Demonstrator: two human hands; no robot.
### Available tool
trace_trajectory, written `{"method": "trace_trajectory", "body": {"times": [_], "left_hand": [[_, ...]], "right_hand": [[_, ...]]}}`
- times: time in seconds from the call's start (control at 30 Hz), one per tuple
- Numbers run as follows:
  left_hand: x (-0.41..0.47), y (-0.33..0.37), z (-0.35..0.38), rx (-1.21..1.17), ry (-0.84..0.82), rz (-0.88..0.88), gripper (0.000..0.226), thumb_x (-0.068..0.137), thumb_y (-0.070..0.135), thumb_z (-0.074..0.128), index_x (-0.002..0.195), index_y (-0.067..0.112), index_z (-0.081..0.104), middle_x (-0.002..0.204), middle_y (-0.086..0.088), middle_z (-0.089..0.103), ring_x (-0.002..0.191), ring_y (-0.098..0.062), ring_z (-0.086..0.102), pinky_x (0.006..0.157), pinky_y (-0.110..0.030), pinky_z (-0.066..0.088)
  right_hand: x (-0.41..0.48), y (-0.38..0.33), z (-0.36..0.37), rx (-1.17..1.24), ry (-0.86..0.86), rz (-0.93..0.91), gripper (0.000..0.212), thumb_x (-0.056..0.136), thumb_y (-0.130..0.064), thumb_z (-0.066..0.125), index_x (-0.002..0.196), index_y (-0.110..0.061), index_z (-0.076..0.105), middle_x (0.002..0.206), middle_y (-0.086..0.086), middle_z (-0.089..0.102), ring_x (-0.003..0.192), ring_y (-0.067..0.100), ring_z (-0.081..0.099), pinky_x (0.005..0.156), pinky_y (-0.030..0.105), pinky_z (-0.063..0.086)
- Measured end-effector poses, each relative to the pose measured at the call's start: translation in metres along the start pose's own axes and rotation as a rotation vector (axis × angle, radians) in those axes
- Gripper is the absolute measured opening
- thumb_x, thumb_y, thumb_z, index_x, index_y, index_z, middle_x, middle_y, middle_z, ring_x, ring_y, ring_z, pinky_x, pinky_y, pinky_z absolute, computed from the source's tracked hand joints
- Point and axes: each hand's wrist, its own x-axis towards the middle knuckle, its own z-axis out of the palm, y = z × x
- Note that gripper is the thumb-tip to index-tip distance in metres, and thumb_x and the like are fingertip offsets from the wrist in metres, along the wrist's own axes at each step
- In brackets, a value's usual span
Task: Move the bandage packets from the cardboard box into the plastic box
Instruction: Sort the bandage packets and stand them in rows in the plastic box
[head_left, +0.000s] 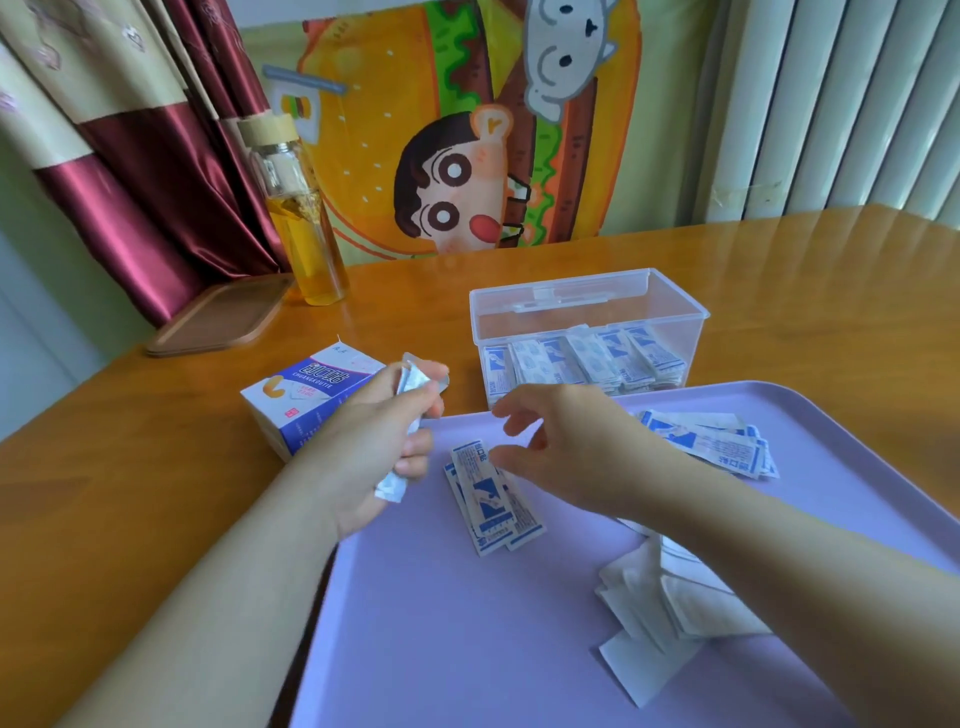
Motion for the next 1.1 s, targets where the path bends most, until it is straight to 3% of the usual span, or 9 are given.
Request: {"method": "trace_trajectory", "body": {"times": [0.1, 0.17, 0.33, 0.43, 0.53, 0.7, 0.9, 1.03, 1.1], "left_hand": [[0.005, -0.009, -0.014, 0.742, 0.058, 0.151, 0.008, 0.092, 0.028, 0.057, 0.100, 0.029, 0.057, 0.082, 0.004, 0.054, 0.062, -0.008, 0.047, 0.049, -0.017, 0.037], [0.005, -0.015, -0.014, 0.989, 0.053, 0.217, 0.019, 0.089, 0.034, 0.060, 0.107, 0.033, 0.053, 0.092, 0.009, 0.056, 0.079, -0.005, 0.052, 0.058, -0.017, 0.044], [0.004, -0.018, -0.011, 1.062, -0.009, 0.179, 0.044, 0.094, 0.032, 0.053, 0.136, 0.033, 0.038, 0.123, 0.007, 0.052, 0.090, -0.004, 0.045, 0.060, -0.010, 0.039], [0.007, -0.018, -0.016, 1.040, -0.030, 0.169, 0.047, 0.095, 0.030, 0.053, 0.139, 0.029, 0.037, 0.114, 0.008, 0.051, 0.090, -0.005, 0.047, 0.059, -0.010, 0.037], [0.009, -0.019, -0.018, 1.046, -0.083, 0.116, 0.043, 0.093, 0.028, 0.057, 0.133, 0.025, 0.042, 0.106, 0.010, 0.052, 0.088, -0.006, 0.049, 0.058, -0.012, 0.039], [0.010, -0.021, -0.023, 1.036, -0.121, 0.113, 0.019, 0.088, 0.034, 0.062, 0.104, 0.029, 0.054, 0.099, 0.005, 0.060, 0.084, -0.012, 0.056, 0.056, -0.018, 0.044], [0.010, -0.018, -0.027, 0.988, -0.187, 0.144, 0.007, 0.087, 0.033, 0.064, 0.093, 0.033, 0.059, 0.088, 0.011, 0.060, 0.079, -0.011, 0.057, 0.061, -0.021, 0.048], [0.010, -0.012, -0.029, 1.016, -0.210, 0.217, 0.018, 0.082, 0.041, 0.068, 0.098, 0.034, 0.063, 0.092, 0.008, 0.064, 0.083, -0.010, 0.059, 0.073, -0.028, 0.056], [0.009, -0.010, -0.030, 1.041, -0.259, 0.217, 0.021, 0.079, 0.045, 0.069, 0.097, 0.037, 0.063, 0.095, 0.009, 0.065, 0.087, -0.010, 0.059, 0.077, -0.031, 0.056]], "right_hand": [[0.010, -0.014, -0.005, -0.194, -0.141, 0.067, 0.051, 0.084, -0.043, 0.063, 0.123, -0.014, 0.048, 0.110, 0.001, 0.059, 0.084, 0.018, 0.056, 0.066, 0.028, 0.046], [0.014, -0.027, -0.005, -0.369, -0.258, 0.070, 0.055, 0.080, -0.050, 0.066, 0.113, -0.010, 0.048, 0.104, 0.005, 0.056, 0.082, 0.021, 0.051, 0.058, 0.027, 0.039], [0.021, -0.049, 0.001, -0.591, -0.409, 0.029, 0.045, 0.078, -0.046, 0.070, 0.071, -0.013, 0.041, 0.070, -0.001, 0.041, 0.068, 0.019, 0.046, 0.049, 0.023, 0.031], [0.029, -0.052, 0.002, -0.588, -0.473, 0.060, 0.042, 0.079, -0.042, 0.071, 0.064, -0.013, 0.044, 0.058, -0.001, 0.048, 0.050, 0.011, 0.043, 0.046, 0.021, 0.031], [0.033, -0.048, 0.007, -0.536, -0.506, 0.098, 0.035, 0.076, -0.041, 0.073, 0.070, -0.013, 0.052, 0.060, -0.002, 0.056, 0.052, 0.012, 0.050, 0.046, 0.022, 0.032], [0.030, -0.041, 0.009, -0.425, -0.421, 0.138, 0.045, 0.072, -0.039, 0.076, 0.105, -0.010, 0.068, 0.092, 0.006, 0.069, 0.073, 0.019, 0.058, 0.051, 0.020, 0.037], [0.022, -0.042, 0.005, -0.477, -0.412, 0.100, 0.038, 0.076, -0.036, 0.072, 0.098, -0.005, 0.069, 0.081, 0.006, 0.059, 0.063, 0.017, 0.050, 0.050, 0.021, 0.034], [0.013, -0.041, -0.007, -0.574, -0.263, 0.030, 0.014, 0.082, -0.020, 0.063, 0.090, -0.007, 0.061, 0.082, 0.006, 0.057, 0.067, 0.020, 0.048, 0.048, 0.021, 0.031], [0.006, -0.039, -0.007, -0.600, -0.219, 0.001, 0.005, 0.082, -0.019, 0.062, 0.086, -0.016, 0.061, 0.070, -0.001, 0.051, 0.064, 0.020, 0.050, 0.050, 0.023, 0.035]]}}
